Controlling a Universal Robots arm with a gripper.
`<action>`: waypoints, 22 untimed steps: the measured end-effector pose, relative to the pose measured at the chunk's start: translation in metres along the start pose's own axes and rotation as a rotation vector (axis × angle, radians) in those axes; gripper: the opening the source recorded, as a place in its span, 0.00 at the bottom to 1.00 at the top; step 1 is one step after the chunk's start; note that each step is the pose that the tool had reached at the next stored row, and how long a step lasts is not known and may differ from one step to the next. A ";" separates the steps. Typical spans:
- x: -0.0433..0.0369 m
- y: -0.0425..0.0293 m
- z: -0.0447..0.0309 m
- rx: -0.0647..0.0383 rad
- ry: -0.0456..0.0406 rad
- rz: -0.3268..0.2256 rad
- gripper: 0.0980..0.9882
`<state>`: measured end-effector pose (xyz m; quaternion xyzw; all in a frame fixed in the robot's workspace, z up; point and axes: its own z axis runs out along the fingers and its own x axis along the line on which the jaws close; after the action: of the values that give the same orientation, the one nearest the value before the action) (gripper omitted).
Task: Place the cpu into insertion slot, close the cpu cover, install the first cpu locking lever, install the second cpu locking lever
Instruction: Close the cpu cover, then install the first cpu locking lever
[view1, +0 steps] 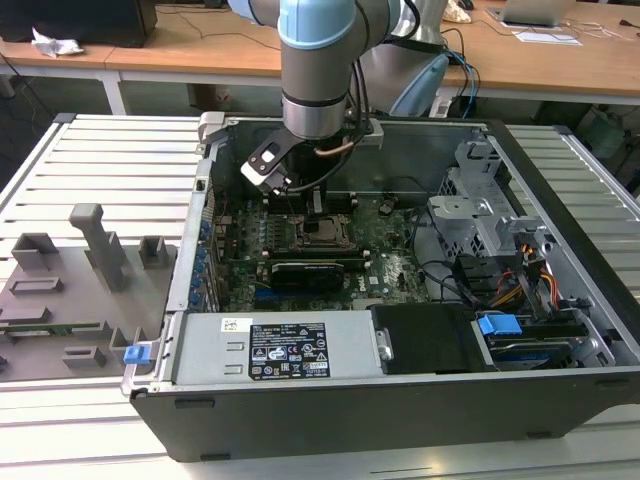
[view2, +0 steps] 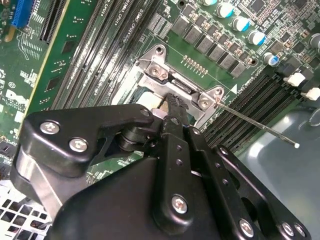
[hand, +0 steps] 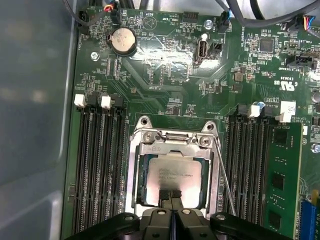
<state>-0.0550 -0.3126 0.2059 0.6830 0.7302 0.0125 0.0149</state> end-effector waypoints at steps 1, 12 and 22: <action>0.0000 0.0001 -0.0030 0.000 -0.0001 0.000 0.01; -0.0006 0.0080 -0.0087 0.000 -0.0003 0.000 0.01; -0.0010 0.0139 -0.0107 0.000 -0.0003 0.000 0.01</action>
<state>-0.0416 -0.3126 0.2171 0.6830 0.7302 0.0123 0.0149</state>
